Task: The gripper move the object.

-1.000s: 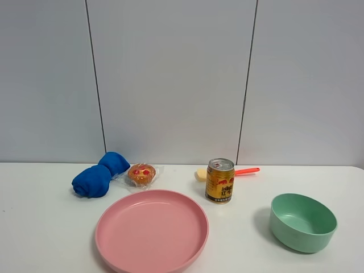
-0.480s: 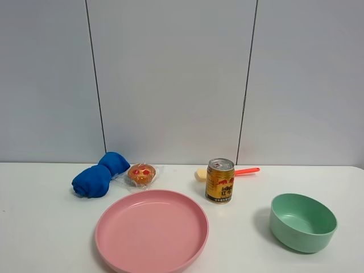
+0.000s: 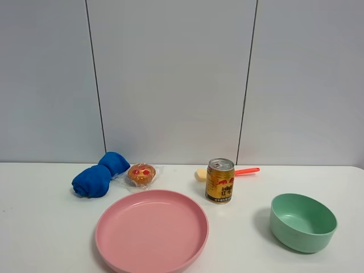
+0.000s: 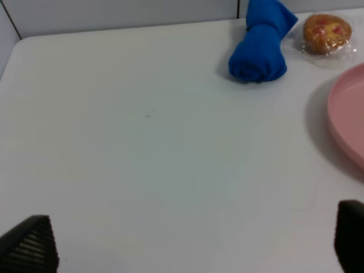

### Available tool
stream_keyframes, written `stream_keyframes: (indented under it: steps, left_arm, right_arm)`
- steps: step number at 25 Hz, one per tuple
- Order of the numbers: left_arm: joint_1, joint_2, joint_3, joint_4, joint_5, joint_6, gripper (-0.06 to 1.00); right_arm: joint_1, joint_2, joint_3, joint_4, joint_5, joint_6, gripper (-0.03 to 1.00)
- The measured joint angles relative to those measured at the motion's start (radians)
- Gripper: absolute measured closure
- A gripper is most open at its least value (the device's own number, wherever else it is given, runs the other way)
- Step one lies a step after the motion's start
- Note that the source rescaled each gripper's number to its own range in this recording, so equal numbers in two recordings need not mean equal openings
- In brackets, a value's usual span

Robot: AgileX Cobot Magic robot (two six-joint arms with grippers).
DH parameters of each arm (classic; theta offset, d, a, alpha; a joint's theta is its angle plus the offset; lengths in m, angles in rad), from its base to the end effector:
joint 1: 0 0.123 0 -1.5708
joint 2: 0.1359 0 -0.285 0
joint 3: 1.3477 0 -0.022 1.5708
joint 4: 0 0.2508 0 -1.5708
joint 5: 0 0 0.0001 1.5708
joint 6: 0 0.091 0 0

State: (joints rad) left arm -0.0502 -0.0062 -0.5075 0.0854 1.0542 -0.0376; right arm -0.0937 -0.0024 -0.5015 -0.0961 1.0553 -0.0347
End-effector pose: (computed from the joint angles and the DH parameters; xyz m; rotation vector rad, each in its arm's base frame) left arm -0.0062 0.0071 0.2801 0.0084 2.0215 0.0462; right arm -0.0060 -0.0071 0.2784 0.0644 2.0358 -0.1955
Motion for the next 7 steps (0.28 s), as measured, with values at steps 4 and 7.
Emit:
stream_keyframes:
  steps: [4,7]
  left_arm:
    - [0.0,0.0,0.0,0.0,0.0,0.0,-0.06]
    - [0.0,0.0,0.0,0.0,0.0,0.0,-0.06]
  right_arm:
    - [0.0,0.0,0.0,0.0,0.0,0.0,0.12]
    - [0.0,0.0,0.0,0.0,0.0,0.0,0.12]
